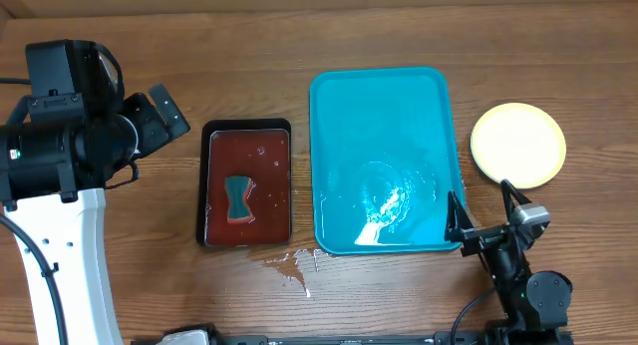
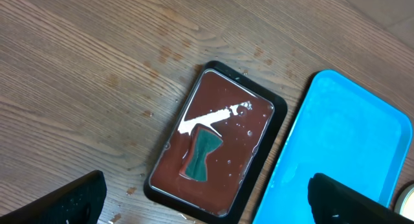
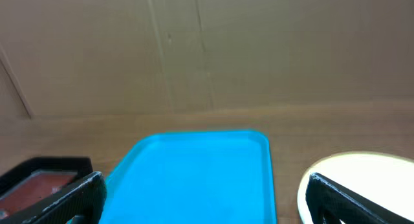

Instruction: Clean dirty plates on tray and stack at the side

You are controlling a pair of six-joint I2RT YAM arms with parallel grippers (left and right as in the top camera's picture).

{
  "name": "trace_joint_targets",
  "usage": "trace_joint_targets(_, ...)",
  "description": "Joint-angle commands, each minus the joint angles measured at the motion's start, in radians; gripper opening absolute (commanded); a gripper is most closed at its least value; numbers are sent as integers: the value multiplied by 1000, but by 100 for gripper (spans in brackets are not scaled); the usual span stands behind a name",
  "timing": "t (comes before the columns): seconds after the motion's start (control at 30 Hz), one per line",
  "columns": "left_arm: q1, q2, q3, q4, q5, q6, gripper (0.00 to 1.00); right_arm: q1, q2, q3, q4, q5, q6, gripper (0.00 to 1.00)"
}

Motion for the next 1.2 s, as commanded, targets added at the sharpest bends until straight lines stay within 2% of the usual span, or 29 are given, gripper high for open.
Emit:
trace_joint_targets(0.0,5,5,17,0,-6,15,100,-3,-6,-10,-10,0,0,100)
trace_joint_targets(0.7,5,3,16,-26,-7,15,100,-3,-6,-10,-11,0,0,100)
trace_joint_targets(0.8,-8,-39,13,-10,-74,44,100,-3,-6,-10,-11,0,0,100)
trace_joint_targets(0.87,-30,-96,-3,39,-128,46,100,-3,-6,-10,-11,0,0,100)
trace_joint_targets(0.97,-58,-214,-90,196,-136,93,100,-3,-6,-10,-11,0,0,100)
trace_joint_targets(1.17,-70,-501,-441,557,-99,143,100,-3,-6,-10,-11,0,0,100)
